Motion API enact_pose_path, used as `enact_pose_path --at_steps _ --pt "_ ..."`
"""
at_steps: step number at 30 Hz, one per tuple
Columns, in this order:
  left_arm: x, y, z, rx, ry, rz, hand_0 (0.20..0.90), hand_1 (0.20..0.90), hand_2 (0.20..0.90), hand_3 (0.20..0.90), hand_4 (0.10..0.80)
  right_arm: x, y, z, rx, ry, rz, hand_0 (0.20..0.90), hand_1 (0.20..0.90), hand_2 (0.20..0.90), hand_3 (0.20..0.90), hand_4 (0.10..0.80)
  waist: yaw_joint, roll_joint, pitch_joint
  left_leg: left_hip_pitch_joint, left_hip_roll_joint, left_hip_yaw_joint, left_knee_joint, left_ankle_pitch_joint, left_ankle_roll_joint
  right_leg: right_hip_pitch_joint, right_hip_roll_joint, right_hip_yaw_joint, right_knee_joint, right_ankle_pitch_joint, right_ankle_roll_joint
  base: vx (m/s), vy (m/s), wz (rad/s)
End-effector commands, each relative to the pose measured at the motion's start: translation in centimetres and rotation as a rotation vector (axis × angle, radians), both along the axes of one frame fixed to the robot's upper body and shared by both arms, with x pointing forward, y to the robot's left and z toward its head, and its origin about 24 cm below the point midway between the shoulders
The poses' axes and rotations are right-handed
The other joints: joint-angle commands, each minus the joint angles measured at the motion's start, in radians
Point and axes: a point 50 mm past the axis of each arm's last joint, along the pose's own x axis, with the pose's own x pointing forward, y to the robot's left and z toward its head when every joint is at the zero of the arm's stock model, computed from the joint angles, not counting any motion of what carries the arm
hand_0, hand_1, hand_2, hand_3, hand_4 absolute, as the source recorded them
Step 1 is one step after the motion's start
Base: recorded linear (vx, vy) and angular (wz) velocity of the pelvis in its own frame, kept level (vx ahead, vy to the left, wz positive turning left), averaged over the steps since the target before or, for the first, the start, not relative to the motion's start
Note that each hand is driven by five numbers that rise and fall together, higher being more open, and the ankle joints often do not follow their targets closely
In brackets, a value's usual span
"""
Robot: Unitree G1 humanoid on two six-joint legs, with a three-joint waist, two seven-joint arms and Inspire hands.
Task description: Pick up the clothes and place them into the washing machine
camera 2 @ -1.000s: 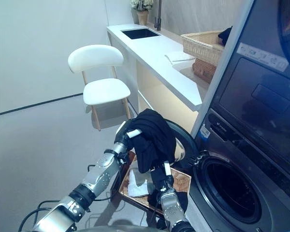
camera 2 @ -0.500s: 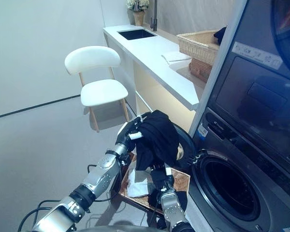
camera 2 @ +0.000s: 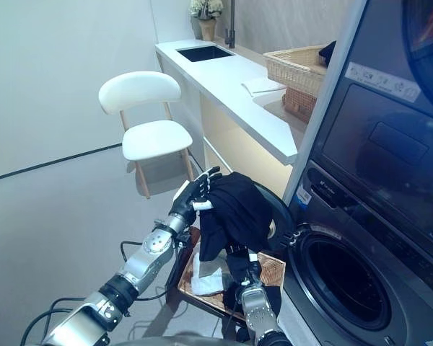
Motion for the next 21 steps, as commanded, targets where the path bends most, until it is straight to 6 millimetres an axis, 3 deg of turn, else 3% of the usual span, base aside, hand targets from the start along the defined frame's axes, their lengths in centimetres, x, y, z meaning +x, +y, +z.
enact_pose_path --at_steps 1,10,21 --pt "3.4 -0.9 4.8 0.019 -0.238 -0.001 0.9 0.9 0.9 0.9 0.8 3.4 1.3 3.9 0.064 -0.282 -0.008 0.9 0.9 0.9 0.9 0.8 0.013 -0.023 -0.042 -0.025 -0.01 -0.006 -0.001 0.017 -0.065 0.047 -0.008 -0.045 0.053 -0.095 0.04 0.0 0.0 0.0" --pt "3.3 0.1 3.6 0.069 -0.205 0.034 0.9 0.9 0.9 0.9 0.8 3.3 1.3 4.3 0.073 -0.31 -0.011 0.9 0.9 0.9 0.9 0.8 0.012 -0.025 -0.043 -0.024 -0.009 -0.006 0.0 0.017 -0.064 0.049 -0.008 -0.044 0.051 -0.094 0.04 0.0 0.0 0.0" --pt "3.6 -0.6 4.9 0.044 -0.245 0.02 0.9 0.9 0.9 0.9 0.8 2.1 2.6 3.6 0.077 -0.284 0.091 0.9 0.9 0.9 0.9 0.8 0.012 -0.025 -0.041 -0.026 -0.009 -0.005 -0.001 0.018 -0.065 0.048 -0.009 -0.043 0.049 -0.091 0.04 0.0 0.0 0.0"
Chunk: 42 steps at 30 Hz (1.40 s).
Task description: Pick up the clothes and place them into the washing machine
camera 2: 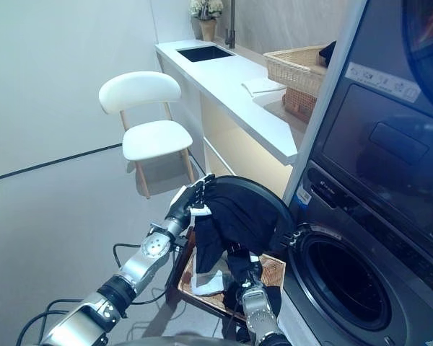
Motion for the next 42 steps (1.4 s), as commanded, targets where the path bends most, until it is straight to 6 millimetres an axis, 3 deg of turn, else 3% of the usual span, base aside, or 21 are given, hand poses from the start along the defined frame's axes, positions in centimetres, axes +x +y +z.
enact_pose_path --at_steps 1,4,5,6,7,30,36,42 --pt "3.7 -1.6 6.2 -0.081 -0.257 -0.014 0.9 0.9 0.9 0.9 0.8 2.9 2.2 3.7 0.08 -0.26 0.051 0.9 0.9 0.9 0.9 0.8 0.013 -0.025 -0.041 -0.026 -0.009 -0.005 -0.001 0.018 -0.065 0.048 -0.009 -0.043 0.049 -0.091 0.04 0.0 0.0 0.0" --pt "3.8 -1.8 6.4 -0.091 -0.263 -0.019 0.9 0.9 0.9 0.9 0.8 2.8 2.4 3.7 0.082 -0.261 0.07 0.9 0.9 0.9 0.9 0.8 0.013 -0.026 -0.041 -0.025 -0.01 -0.005 -0.002 0.018 -0.065 0.048 -0.009 -0.043 0.048 -0.091 0.04 0.0 0.0 0.0" --pt "3.8 -1.9 6.5 -0.095 -0.264 -0.022 0.9 0.9 0.9 0.9 0.8 2.8 2.5 3.8 0.08 -0.267 0.085 0.535 0.535 0.535 0.535 0.539 0.013 -0.026 -0.04 -0.026 -0.01 -0.004 -0.002 0.018 -0.065 0.048 -0.009 -0.043 0.048 -0.09 0.04 0.0 0.0 0.0" --pt "3.8 -1.9 6.5 -0.093 -0.263 -0.022 0.9 0.9 0.9 0.9 0.8 2.8 2.5 3.7 0.077 -0.267 0.09 0.477 0.477 0.477 0.477 0.498 0.013 -0.025 -0.04 -0.025 -0.01 -0.003 -0.002 0.018 -0.065 0.048 -0.009 -0.042 0.048 -0.09 0.04 0.0 0.0 0.0" --pt "3.9 -1.8 6.5 -0.093 -0.264 -0.017 0.9 0.9 0.9 0.9 0.8 2.7 2.5 3.7 0.069 -0.265 0.097 0.2 0.2 0.2 0.2 0.3 0.013 -0.025 -0.039 -0.025 -0.01 -0.003 -0.002 0.018 -0.066 0.048 -0.009 -0.042 0.048 -0.09 0.04 0.0 0.0 0.0" --pt "4.0 -1.6 6.7 -0.107 -0.26 -0.002 0.9 0.9 0.9 0.9 0.8 1.6 2.8 2.9 0.064 -0.239 0.154 0.2 0.2 0.2 0.2 0.3 0.011 -0.026 -0.04 -0.027 -0.008 -0.001 -0.003 0.017 -0.068 0.048 -0.01 -0.042 0.045 -0.088 0.042 0.0 0.0 0.0" --pt "4.3 -1.9 6.9 -0.032 -0.286 -0.028 0.9 0.9 0.9 0.9 0.8 1.3 2.9 2.6 0.06 -0.226 0.17 0.2 0.2 0.2 0.2 0.3 0.01 -0.025 -0.04 -0.026 -0.008 0.0 -0.004 0.017 -0.068 0.049 -0.01 -0.043 0.045 -0.088 0.042 0.0 0.0 0.0" --pt "4.4 -1.5 6.9 -0.05 -0.282 -0.001 0.9 0.9 0.9 0.9 0.8 1.2 2.2 2.3 0.075 -0.203 0.101 0.2 0.2 0.2 0.2 0.3 0.007 -0.022 -0.041 -0.025 -0.009 -0.001 -0.003 0.015 -0.068 0.049 -0.011 -0.044 0.044 -0.088 0.041 0.0 0.0 0.0"
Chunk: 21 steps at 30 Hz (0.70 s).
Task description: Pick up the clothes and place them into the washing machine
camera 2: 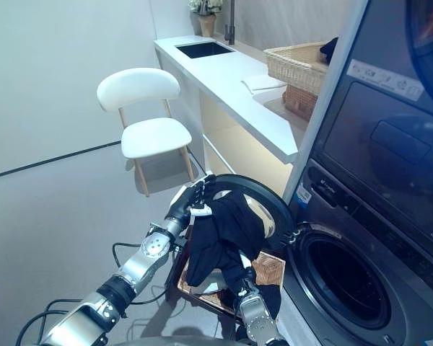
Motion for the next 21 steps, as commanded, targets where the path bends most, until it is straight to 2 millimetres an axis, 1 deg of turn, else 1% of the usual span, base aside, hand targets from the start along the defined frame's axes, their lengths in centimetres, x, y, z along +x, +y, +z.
enact_pose_path --at_steps 1,5,6,8,11,13,15,17,18,19,20,21 --pt "4.4 -1.4 6.7 -0.079 -0.263 0.01 0.9 0.9 0.9 0.9 0.8 2.2 1.7 2.7 0.091 -0.201 -0.012 0.2 0.2 0.2 0.2 0.3 0.007 -0.021 -0.041 -0.012 -0.009 -0.01 -0.003 0.015 -0.068 0.063 -0.011 -0.045 0.045 -0.089 0.041 0.0 0.0 0.0" --pt "4.3 -0.7 6.1 -0.106 -0.235 0.054 0.9 0.9 0.9 0.9 0.8 2.3 1.2 2.7 0.09 -0.199 -0.047 0.2 0.2 0.2 0.2 0.3 0.007 -0.02 -0.039 -0.01 -0.01 -0.01 -0.004 0.014 -0.067 0.063 -0.011 -0.044 0.045 -0.089 0.04 0.0 0.0 0.0" --pt "4.1 -0.1 5.7 -0.144 -0.216 0.085 0.9 0.9 0.9 0.9 0.8 2.4 0.8 2.7 0.084 -0.199 -0.065 0.2 0.2 0.2 0.2 0.3 0.006 -0.019 -0.037 -0.011 -0.011 -0.01 -0.003 0.014 -0.067 0.061 -0.01 -0.043 0.046 -0.089 0.04 0.0 0.0 0.0" --pt "3.9 0.1 5.5 -0.161 -0.207 0.096 0.9 0.9 0.9 0.9 0.8 2.4 0.7 2.6 0.085 -0.195 -0.075 0.2 0.2 0.2 0.2 0.3 0.006 -0.019 -0.037 -0.012 -0.01 -0.01 -0.003 0.014 -0.067 0.06 -0.009 -0.043 0.046 -0.089 0.04 0.0 0.0 0.0" --pt "3.3 1.3 4.7 -0.24 -0.177 0.154 0.9 0.9 0.9 0.9 0.8 1.9 -0.2 1.8 0.061 -0.152 -0.107 0.2 0.2 0.2 0.2 0.3 0.008 -0.019 -0.033 -0.014 -0.009 -0.007 -0.004 0.015 -0.068 0.059 -0.009 -0.043 0.046 -0.089 0.04 0.0 0.0 0.0" --pt "2.9 2.3 4.2 -0.282 -0.164 0.194 0.9 0.9 0.9 0.9 0.8 1.5 -0.7 1.2 0.042 -0.12 -0.125 0.2 0.2 0.2 0.2 0.3 0.011 -0.02 -0.031 -0.015 -0.009 -0.007 -0.004 0.015 -0.068 0.057 -0.009 -0.043 0.045 -0.089 0.04 0.0 0.0 0.0" --pt "2.3 3.4 3.3 -0.299 -0.138 0.233 0.9 0.9 0.9 0.9 0.8 1.1 -1.1 0.8 0.026 -0.095 -0.13 0.2 0.2 0.2 0.2 0.3 0.014 -0.021 -0.029 -0.016 -0.008 -0.007 -0.004 0.015 -0.068 0.056 -0.01 -0.042 0.045 -0.089 0.04 0.0 0.0 0.0" --pt "1.6 4.9 2.2 -0.32 -0.106 0.295 0.9 0.9 0.9 0.9 0.8 0.5 -1.8 0.1 -0.008 -0.055 -0.133 0.2 0.2 0.2 0.2 0.3 0.018 -0.022 -0.028 -0.016 -0.007 -0.006 -0.004 0.014 -0.069 0.056 -0.009 -0.041 0.043 -0.089 0.039 0.0 0.0 0.0" --pt "1.6 4.9 2.2 -0.32 -0.106 0.295 0.9 0.9 0.9 0.9 0.8 0.5 -1.8 0.1 -0.008 -0.055 -0.133 0.2 0.2 0.2 0.2 0.3 0.018 -0.022 -0.028 -0.016 -0.007 -0.006 -0.004 0.014 -0.069 0.056 -0.009 -0.041 0.043 -0.089 0.039 0.0 0.0 0.0" --pt "0.9 6.1 1.4 -0.339 -0.087 0.347 0.9 0.9 0.9 0.9 0.8 -0.1 -2.4 -0.7 -0.048 -0.011 -0.126 0.2 0.2 0.2 0.2 0.3 0.024 -0.024 -0.027 -0.015 -0.007 -0.006 -0.004 0.014 -0.069 0.057 -0.009 -0.041 0.041 -0.088 0.038 0.0 0.0 0.0" --pt "0.6 6.7 1.0 -0.35 -0.076 0.375 0.9 0.9 0.9 0.9 0.8 -0.3 -2.8 -0.8 -0.066 0.002 -0.125 0.2 0.2 0.2 0.2 0.3 0.027 -0.026 -0.026 -0.015 -0.007 -0.007 -0.005 0.014 -0.069 0.058 -0.01 -0.042 0.041 -0.088 0.038 0.0 0.0 0.0" --pt "0.6 6.7 1.0 -0.35 -0.076 0.375 0.9 0.9 0.9 0.9 0.8 -0.3 -2.8 -0.8 -0.066 0.002 -0.125 0.2 0.2 0.2 0.2 0.3 0.027 -0.025 -0.026 -0.015 -0.007 -0.007 -0.005 0.014 -0.069 0.058 -0.01 -0.042 0.041 -0.088 0.038 0.0 0.0 0.0"
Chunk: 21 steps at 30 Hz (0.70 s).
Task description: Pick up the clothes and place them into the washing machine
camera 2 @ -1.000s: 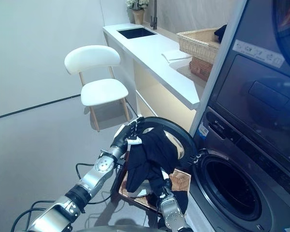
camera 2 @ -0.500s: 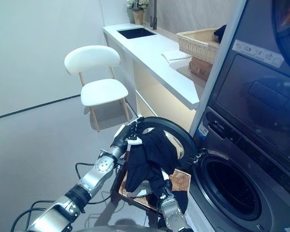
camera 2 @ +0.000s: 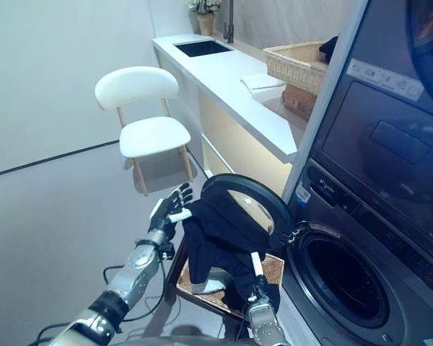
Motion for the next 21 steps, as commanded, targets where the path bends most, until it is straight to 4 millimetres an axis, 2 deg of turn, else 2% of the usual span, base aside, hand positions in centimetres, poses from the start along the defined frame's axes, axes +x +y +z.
enact_pose_path --at_steps 1,6,11,21 --pt "3.1 2.4 4.0 -0.087 -0.243 0.147 0.9 0.9 0.9 0.9 0.8 1.5 -0.2 0.9 -0.025 -0.094 -0.012 0.2 0.2 0.2 0.2 0.3 0.024 -0.019 -0.033 -0.014 -0.007 -0.01 -0.005 0.014 -0.07 0.061 -0.011 -0.044 0.042 -0.088 0.038 0.0 0.0 0.0" --pt "1.3 5.3 1.8 -0.08 -0.167 0.261 0.9 0.9 0.9 0.9 0.8 1.0 -1.3 0.4 -0.05 -0.066 -0.045 0.2 0.2 0.2 0.2 0.3 0.033 -0.02 -0.034 -0.012 -0.006 -0.012 -0.006 0.013 -0.07 0.065 -0.011 -0.049 0.041 -0.092 0.038 0.002 0.004 0.01" --pt "0.3 6.2 0.7 -0.07 -0.124 0.298 0.9 0.9 0.9 0.9 0.8 1.2 -1.3 0.5 -0.042 -0.077 -0.056 0.2 0.2 0.2 0.2 0.3 0.039 -0.022 -0.032 -0.013 -0.006 -0.015 -0.006 0.014 -0.071 0.068 -0.011 -0.053 0.039 -0.091 0.038 -0.001 0.002 0.01" --pt "-0.8 7.4 0.1 -0.081 -0.107 0.358 0.9 0.9 0.9 0.9 0.8 1.0 -1.6 0.4 -0.047 -0.072 -0.071 0.2 0.2 0.2 0.2 0.3 0.042 -0.021 -0.031 -0.013 -0.007 -0.018 -0.006 0.015 -0.07 0.067 -0.013 -0.055 0.04 -0.091 0.037 0.0 0.0 0.0"
